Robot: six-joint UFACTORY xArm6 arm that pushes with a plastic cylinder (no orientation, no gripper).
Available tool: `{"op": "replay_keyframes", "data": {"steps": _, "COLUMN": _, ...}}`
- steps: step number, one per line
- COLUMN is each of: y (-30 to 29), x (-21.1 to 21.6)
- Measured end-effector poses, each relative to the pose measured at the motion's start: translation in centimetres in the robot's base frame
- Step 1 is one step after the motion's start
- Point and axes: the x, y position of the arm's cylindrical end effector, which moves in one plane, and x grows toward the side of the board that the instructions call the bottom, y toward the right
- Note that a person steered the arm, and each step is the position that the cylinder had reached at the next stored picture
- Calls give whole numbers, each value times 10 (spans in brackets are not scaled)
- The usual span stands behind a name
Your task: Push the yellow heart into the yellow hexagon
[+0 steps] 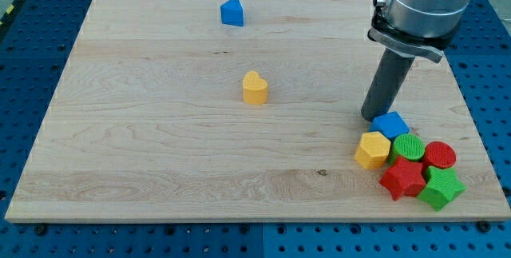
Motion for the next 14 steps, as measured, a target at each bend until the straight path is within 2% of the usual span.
{"op": "replay_keyframes", "data": {"steps": 1, "y": -20, "x": -47}}
{"op": "replay_keyframes", "data": {"steps": 2, "y": -79, "x": -77}}
{"op": "replay_keyframes", "data": {"steps": 3, "y": -165, "x": -79}}
{"op": "replay_keyframes", "data": {"steps": 4, "y": -221, "x": -79}}
{"op": "replay_keyframes", "data": {"steps": 5, "y": -218, "x": -64}}
{"op": "replay_keyframes", "data": {"steps": 6, "y": -195, "x": -31}}
{"op": "replay_keyframes", "data": {"steps": 7, "y": -180, "x": -31}}
{"op": "replay_keyframes", "data": {"steps": 11, "y": -191, "x": -56}}
{"op": "replay_keyframes", "data": {"steps": 12, "y": -145, "x": -18}}
{"op": "replay_keyframes", "data": {"steps": 13, "y": -92, "x": -16}}
{"op": "replay_keyframes", "data": {"steps": 14, "y": -80, "x": -32}}
